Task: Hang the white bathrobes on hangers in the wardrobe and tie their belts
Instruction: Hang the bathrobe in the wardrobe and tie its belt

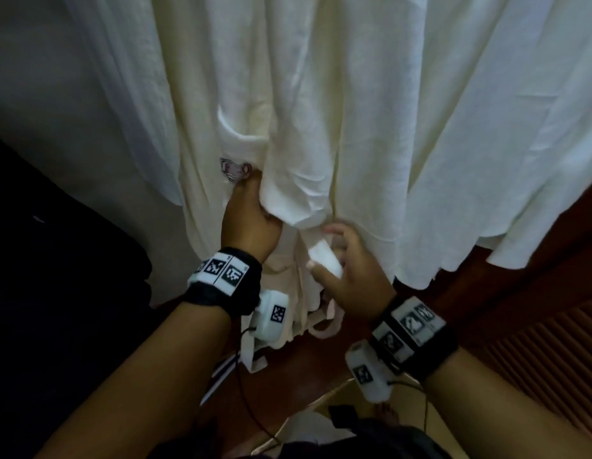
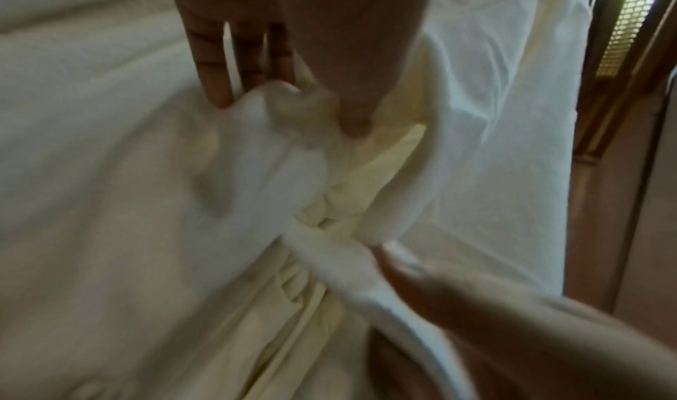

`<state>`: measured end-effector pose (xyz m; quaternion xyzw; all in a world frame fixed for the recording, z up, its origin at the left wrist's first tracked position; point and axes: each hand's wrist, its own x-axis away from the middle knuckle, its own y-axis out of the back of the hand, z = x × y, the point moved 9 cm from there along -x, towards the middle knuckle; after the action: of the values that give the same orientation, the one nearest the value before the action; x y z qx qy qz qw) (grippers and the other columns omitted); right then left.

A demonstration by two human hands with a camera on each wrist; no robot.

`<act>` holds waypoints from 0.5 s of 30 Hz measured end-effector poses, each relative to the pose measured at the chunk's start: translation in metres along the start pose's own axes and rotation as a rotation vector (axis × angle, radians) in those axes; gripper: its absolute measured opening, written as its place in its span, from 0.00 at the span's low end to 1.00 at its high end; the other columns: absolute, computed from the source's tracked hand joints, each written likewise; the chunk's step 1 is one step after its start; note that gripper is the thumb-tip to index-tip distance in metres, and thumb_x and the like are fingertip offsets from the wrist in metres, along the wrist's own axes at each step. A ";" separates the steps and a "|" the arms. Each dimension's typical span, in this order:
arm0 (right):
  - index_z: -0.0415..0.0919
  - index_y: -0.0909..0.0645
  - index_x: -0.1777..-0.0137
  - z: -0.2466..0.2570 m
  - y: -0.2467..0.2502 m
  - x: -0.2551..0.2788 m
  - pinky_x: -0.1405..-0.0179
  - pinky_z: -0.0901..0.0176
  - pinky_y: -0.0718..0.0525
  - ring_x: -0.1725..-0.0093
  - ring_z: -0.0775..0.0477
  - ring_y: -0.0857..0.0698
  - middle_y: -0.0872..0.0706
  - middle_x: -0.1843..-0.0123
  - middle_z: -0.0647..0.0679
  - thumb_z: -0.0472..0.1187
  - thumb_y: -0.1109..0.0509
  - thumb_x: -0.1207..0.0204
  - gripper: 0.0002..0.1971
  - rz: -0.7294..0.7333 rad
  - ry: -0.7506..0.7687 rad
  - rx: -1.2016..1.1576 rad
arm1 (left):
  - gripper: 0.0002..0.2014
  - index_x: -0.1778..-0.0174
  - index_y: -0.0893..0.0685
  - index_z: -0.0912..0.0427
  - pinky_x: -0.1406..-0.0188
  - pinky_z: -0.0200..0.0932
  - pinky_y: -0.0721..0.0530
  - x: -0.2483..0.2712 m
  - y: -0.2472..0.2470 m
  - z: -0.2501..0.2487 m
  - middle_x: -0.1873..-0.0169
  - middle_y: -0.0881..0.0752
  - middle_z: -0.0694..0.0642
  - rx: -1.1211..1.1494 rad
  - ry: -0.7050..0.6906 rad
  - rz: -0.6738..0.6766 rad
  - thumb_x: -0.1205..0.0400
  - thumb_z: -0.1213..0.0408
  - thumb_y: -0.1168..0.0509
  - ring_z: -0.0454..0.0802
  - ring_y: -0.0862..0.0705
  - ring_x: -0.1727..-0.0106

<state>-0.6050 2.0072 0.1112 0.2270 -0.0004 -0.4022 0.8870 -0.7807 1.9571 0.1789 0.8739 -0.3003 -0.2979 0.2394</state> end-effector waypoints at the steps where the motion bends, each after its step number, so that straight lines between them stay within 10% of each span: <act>1: 0.48 0.25 0.39 0.008 0.000 0.008 0.61 0.59 0.13 0.60 0.56 0.13 0.14 0.52 0.55 0.46 0.26 0.24 0.16 0.045 0.067 0.042 | 0.15 0.38 0.19 0.52 0.53 0.36 0.28 -0.002 -0.006 -0.005 0.42 0.15 0.56 -0.011 -0.001 0.030 0.21 0.59 0.34 0.54 0.18 0.43; 7: 0.51 0.12 0.53 -0.025 -0.029 0.016 0.57 0.54 0.13 0.61 0.54 0.10 0.11 0.57 0.62 0.51 0.29 0.24 0.07 0.268 0.015 0.163 | 0.21 0.44 0.12 0.56 0.44 0.41 0.15 0.025 -0.051 -0.050 0.52 0.09 0.50 0.446 -0.159 0.749 0.21 0.82 0.42 0.46 0.11 0.48; 11: 0.44 0.09 0.49 -0.034 -0.023 -0.002 0.72 0.60 0.17 0.75 0.49 0.14 0.10 0.62 0.52 0.47 0.30 0.19 0.10 0.198 -0.185 -0.050 | 0.16 0.69 0.18 0.44 0.68 0.51 0.17 -0.024 0.055 0.023 0.74 0.17 0.49 0.406 0.020 -0.181 0.31 0.72 0.43 0.53 0.19 0.71; 15: 0.39 0.09 0.61 -0.022 -0.025 -0.012 0.68 0.55 0.18 0.74 0.47 0.18 0.09 0.65 0.45 0.53 0.32 0.19 0.20 0.179 -0.245 -0.214 | 0.31 0.31 0.28 0.61 0.29 0.43 0.28 -0.018 0.103 0.098 0.37 0.25 0.63 0.087 0.165 -0.622 0.32 0.66 0.32 0.62 0.24 0.37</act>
<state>-0.6272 2.0103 0.0840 0.0798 -0.0860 -0.3440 0.9316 -0.8966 1.8727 0.1776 0.9544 -0.0108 -0.2718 0.1228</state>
